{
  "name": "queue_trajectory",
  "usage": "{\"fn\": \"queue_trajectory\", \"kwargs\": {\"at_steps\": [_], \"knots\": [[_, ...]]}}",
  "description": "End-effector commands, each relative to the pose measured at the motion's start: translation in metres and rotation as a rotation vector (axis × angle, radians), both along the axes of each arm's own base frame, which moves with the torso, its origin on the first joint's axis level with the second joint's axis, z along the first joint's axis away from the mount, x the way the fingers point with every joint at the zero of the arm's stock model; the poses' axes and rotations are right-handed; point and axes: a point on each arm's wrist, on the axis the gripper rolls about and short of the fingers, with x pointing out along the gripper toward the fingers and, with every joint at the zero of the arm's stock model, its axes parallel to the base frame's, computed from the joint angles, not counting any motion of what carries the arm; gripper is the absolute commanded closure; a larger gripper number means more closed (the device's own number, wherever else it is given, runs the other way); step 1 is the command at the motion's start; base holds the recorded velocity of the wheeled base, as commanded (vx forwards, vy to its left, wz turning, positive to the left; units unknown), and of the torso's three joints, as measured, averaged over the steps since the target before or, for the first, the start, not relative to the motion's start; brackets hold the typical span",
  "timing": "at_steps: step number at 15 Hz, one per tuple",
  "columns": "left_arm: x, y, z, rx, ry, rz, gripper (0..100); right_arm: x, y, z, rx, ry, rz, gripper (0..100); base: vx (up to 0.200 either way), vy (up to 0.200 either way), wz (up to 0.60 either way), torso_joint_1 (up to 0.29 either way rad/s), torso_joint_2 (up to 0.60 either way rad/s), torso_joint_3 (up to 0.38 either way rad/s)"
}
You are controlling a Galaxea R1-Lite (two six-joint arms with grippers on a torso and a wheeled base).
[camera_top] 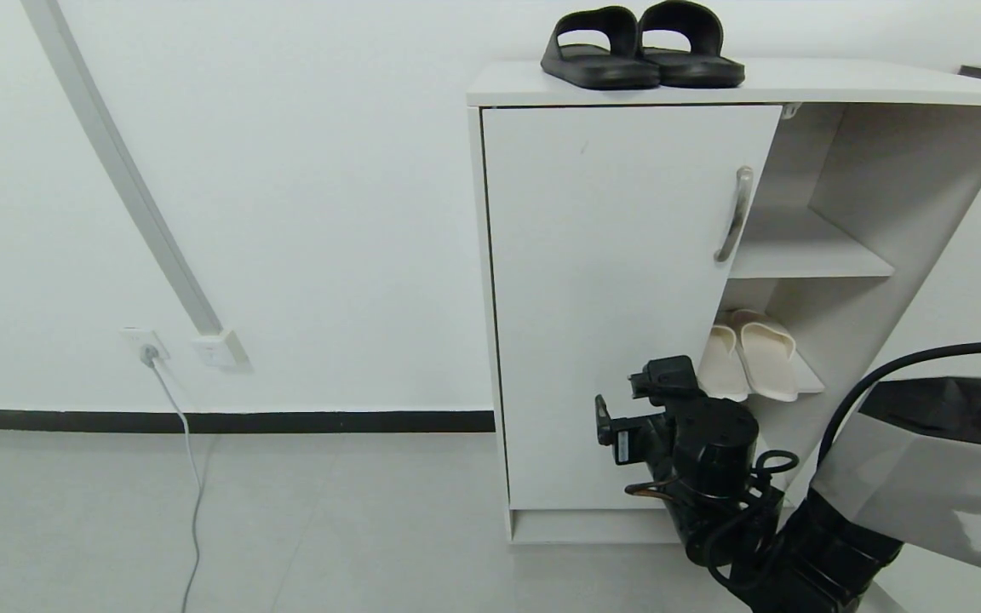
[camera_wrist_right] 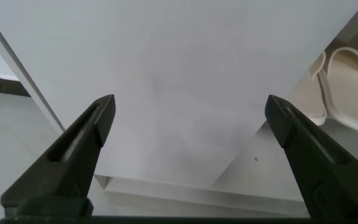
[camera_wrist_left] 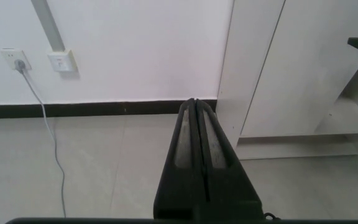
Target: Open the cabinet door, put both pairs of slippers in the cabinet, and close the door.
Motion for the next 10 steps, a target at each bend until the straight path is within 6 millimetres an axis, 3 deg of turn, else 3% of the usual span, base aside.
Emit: {"fn": "queue_trajectory", "kwargs": {"at_steps": [1, 6, 10], "knots": [[0.0001, 0.0, 0.0, 0.0, 0.001, 0.0, 100, -0.0002, -0.0004, -0.0002, -0.002, 0.0, 0.0, 0, 0.0, 0.0, 0.0, 0.0, 0.0, 0.0], [0.0001, 0.0, 0.0, 0.0, 0.001, 0.0, 100, -0.0001, -0.0003, -0.0007, -0.003, 0.002, 0.0, 0, 0.0, 0.0, 0.0, 0.0, 0.0, 0.0], [0.0001, 0.0, 0.0, 0.0, 0.001, 0.0, 100, 0.0, -0.0002, -0.0013, -0.005, 0.003, 0.0, 0, 0.0, 0.0, 0.0, 0.024, -0.29, -0.288]]}}
